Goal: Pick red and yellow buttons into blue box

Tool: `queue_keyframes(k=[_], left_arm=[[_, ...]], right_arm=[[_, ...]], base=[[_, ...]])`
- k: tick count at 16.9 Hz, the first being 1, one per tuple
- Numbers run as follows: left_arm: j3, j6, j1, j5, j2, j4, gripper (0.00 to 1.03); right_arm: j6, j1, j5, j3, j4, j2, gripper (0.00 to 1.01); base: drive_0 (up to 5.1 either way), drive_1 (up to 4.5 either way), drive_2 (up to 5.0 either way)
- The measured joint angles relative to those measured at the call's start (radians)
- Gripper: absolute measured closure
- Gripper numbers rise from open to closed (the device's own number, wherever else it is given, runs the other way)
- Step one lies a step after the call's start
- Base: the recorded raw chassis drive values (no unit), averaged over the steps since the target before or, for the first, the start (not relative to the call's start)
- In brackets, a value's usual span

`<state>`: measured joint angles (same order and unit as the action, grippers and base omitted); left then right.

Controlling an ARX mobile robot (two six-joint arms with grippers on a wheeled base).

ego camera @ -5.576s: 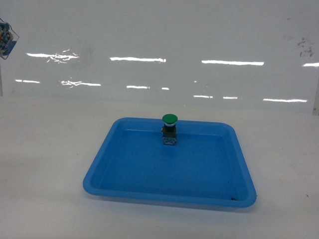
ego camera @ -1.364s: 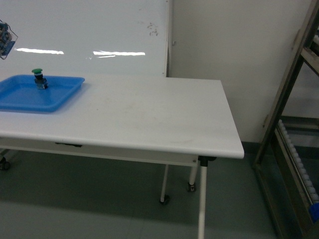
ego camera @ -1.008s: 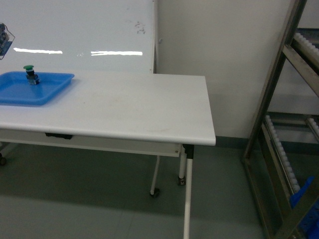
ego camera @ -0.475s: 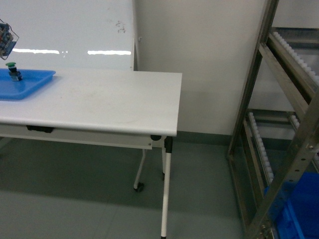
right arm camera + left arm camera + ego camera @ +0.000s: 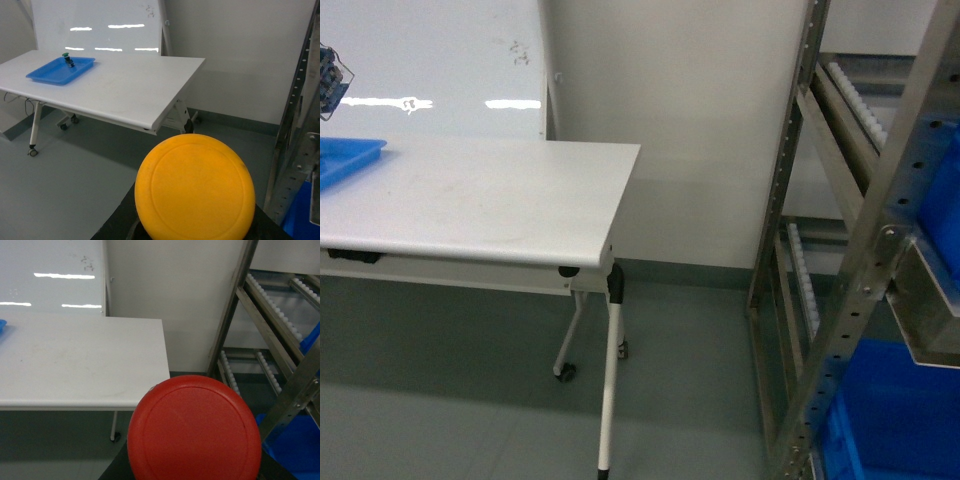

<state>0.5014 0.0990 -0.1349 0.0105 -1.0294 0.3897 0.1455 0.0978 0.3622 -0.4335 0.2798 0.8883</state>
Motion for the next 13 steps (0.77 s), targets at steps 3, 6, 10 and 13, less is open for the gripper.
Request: queue_keyframes(k=[3,6,10,13], left_arm=[[0.0,0.0,0.0,0.0,0.001,-0.002,0.79],[0.0,0.0,0.0,0.0,0.002,-0.002,0.79],[0.0,0.0,0.0,0.0,0.001,-0.002,0.79],[0.0,0.0,0.0,0.0,0.002,0.0,0.79]], right_arm=[[0.0,0.0,0.0,0.0,0.0,0.0,0.75],[0.0,0.0,0.0,0.0,0.0,0.0,0.75],[0.0,0.0,-0.001,0.0,-0.002,0.001,0.75],[0.0,0.0,0.0,0.0,0.002,0.0,0.75]], base=[[4.8,-3.55,-1.3],[4.8,-3.55,-1.3],[4.8,-3.55,-1.3],[4.8,-3.55,-1.3]])
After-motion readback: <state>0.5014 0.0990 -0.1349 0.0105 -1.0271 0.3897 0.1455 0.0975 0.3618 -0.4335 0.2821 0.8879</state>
